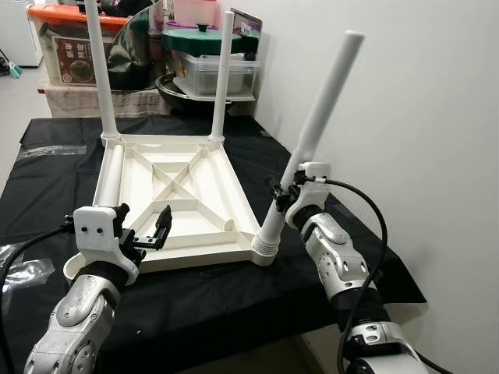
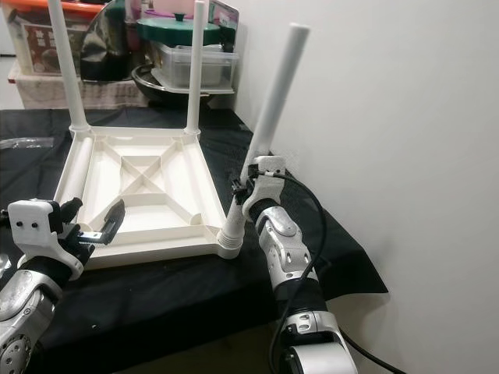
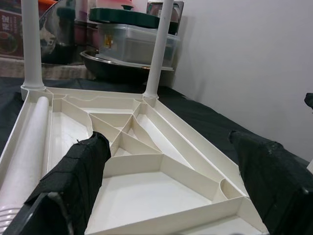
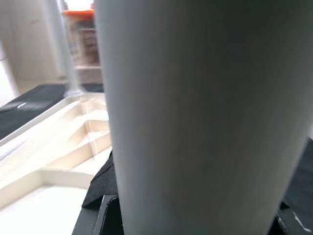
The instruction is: Building children table
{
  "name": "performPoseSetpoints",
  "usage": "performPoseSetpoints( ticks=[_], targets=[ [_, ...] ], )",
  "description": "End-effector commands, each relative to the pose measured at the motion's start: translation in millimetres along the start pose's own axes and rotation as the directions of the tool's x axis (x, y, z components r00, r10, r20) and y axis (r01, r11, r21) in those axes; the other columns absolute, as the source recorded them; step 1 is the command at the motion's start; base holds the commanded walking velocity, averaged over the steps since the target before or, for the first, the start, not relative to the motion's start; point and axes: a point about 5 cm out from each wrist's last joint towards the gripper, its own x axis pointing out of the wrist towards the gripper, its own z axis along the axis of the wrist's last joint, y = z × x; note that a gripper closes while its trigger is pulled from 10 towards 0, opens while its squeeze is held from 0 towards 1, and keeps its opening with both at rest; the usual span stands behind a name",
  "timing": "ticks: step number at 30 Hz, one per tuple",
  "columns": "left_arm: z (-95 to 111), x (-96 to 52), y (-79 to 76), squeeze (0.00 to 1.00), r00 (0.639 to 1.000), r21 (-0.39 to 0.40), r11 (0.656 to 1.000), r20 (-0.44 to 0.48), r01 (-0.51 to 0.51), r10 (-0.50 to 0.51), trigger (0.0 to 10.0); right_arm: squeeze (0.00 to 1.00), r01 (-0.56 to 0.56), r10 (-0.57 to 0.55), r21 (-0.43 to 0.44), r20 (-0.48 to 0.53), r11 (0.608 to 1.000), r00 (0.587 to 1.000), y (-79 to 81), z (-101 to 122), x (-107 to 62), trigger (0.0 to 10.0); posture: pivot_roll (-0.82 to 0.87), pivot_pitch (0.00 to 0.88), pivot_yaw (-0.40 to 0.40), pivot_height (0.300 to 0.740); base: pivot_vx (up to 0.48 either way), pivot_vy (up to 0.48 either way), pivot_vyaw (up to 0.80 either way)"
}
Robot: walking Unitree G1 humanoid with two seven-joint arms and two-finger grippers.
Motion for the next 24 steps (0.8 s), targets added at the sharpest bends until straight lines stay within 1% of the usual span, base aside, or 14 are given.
performPoseSetpoints(
  ticks=[1, 2, 4, 5, 6, 7, 8, 11, 14, 15, 17, 19, 21, 24],
  targets=[
    [-3.3, 1.2, -1.0, 0.0, 1.0, 0.01, 1.0, -0.023, 0.007, -0.007, 10.0, 0.0, -0.087, 0.103, 0.065, -0.32, 0.994, 0.942, 11.4, -79.6, -24.1, 10.0, 0.12, 0.0, -0.124, 0.74, 0.0, 0.0, 0.0],
    [-3.5, 1.2, -0.6, 0.0, 1.0, 0.011, 1.0, -0.024, 0.007, -0.006, 10.0, 0.0, -0.2, 0.207, 0.055, -0.308, 0.978, 0.929, 16.9, -76.3, -24.0, 10.0, 0.12, 0.0, -0.126, 0.74, 0.0, 0.0, 0.0],
    [-3.5, 1.2, -0.6, 0.0, 1.0, 0.011, 1.0, -0.024, 0.007, -0.006, 10.0, 0.0, -0.2, 0.207, 0.055, -0.308, 0.978, 0.929, 16.9, -76.3, -24.0, 10.0, 0.12, 0.0, -0.126, 0.74, 0.0, 0.0, 0.0],
    [-3.8, 1.3, -0.2, 0.0, 1.0, 0.012, 1.0, -0.024, 0.005, -0.005, 10.0, 0.0, -0.301, 0.304, 0.054, -0.297, 0.952, 0.905, 20.6, -73.5, -24.3, 10.0, 0.12, 0.0, -0.132, 0.74, 0.0, 0.0, 0.0],
    [-3.9, 1.3, -0.2, 0.0, 1.0, 0.011, 1.0, -0.024, 0.004, -0.003, 10.0, 0.0, -0.373, 0.374, 0.061, -0.288, 0.926, 0.882, 22.6, -71.1, -24.3, 10.0, 0.12, 0.0, -0.14, 0.74, 0.0, 0.0, 0.0],
    [-3.9, 1.3, -0.2, 0.0, 1.0, 0.011, 1.0, -0.024, 0.004, -0.003, 10.0, 0.0, -0.373, 0.374, 0.061, -0.288, 0.926, 0.882, 22.6, -71.1, -24.3, 10.0, 0.12, 0.0, -0.14, 0.74, 0.0, 0.0, 0.0],
    [-4.0, 1.0, -0.4, 0.0, 1.0, 0.01, 1.0, -0.022, 0.001, -0.001, 10.0, 0.0, -0.432, 0.438, 0.085, -0.273, 0.898, 0.857, 24.7, -68.3, -24.0, 10.0, 0.13, 0.0, -0.146, 0.74, 0.0, 0.0, 0.0],
    [-4.4, -0.5, -0.7, 0.0, 1.0, 0.008, 1.0, -0.022, -0.003, 0.003, 10.0, 0.0, -0.507, 0.532, 0.161, -0.233, 0.847, 0.814, 30.0, -63.4, -23.0, 10.0, 0.14, 0.0, -0.151, 0.74, 0.0, 0.0, 0.0],
    [-5.1, -1.9, -0.9, 0.0, 1.0, 0.005, 1.0, -0.025, -0.005, 0.006, 10.0, 0.0, -0.538, 0.574, 0.201, -0.227, 0.818, 0.787, 33.6, -64.6, -23.7, 10.0, 0.14, 0.0, -0.153, 0.74, 0.0, 0.0, 0.0],
    [-5.1, -1.9, -0.9, 0.0, 1.0, 0.005, 1.0, -0.025, -0.005, 0.006, 10.0, 0.0, -0.538, 0.574, 0.201, -0.227, 0.818, 0.787, 33.6, -64.6, -23.7, 10.0, 0.14, 0.0, -0.153, 0.74, 0.0, 0.0, 0.0],
    [-5.7, -2.4, -1.0, 0.0, 1.0, 0.006, 1.0, -0.029, -0.005, 0.005, 10.0, 0.0, -0.526, 0.574, 0.238, -0.227, 0.816, 0.787, 34.2, -68.0, -23.6, 10.0, 0.14, 0.0, -0.153, 0.74, 0.0, 0.0, 0.0],
    [-5.7, -2.4, -1.0, 0.0, 1.0, 0.006, 1.0, -0.029, -0.005, 0.005, 10.0, 0.0, -0.526, 0.574, 0.238, -0.227, 0.816, 0.787, 34.2, -68.0, -23.6, 10.0, 0.14, 0.0, -0.153, 0.74, 0.0, 0.0, 0.0],
    [-6.0, -2.1, -1.0, 0.0, 0.999, 0.006, 1.0, -0.032, -0.002, 0.003, 10.0, 0.0, -0.513, 0.579, 0.292, -0.224, 0.807, 0.784, 30.6, -72.7, -25.2, 10.0, 0.14, 0.0, -0.151, 0.74, 0.0, 0.0, 0.0],
    [-6.1, -1.9, -1.2, 0.0, 0.999, 0.006, 1.0, -0.033, -0.001, 0.001, 10.0, 0.0, -0.507, 0.584, 0.32, -0.22, 0.8, 0.782, 28.3, -73.9, -26.3, 10.0, 0.14, 0.0, -0.15, 0.74, 0.0, 0.0, 0.0]
  ],
)
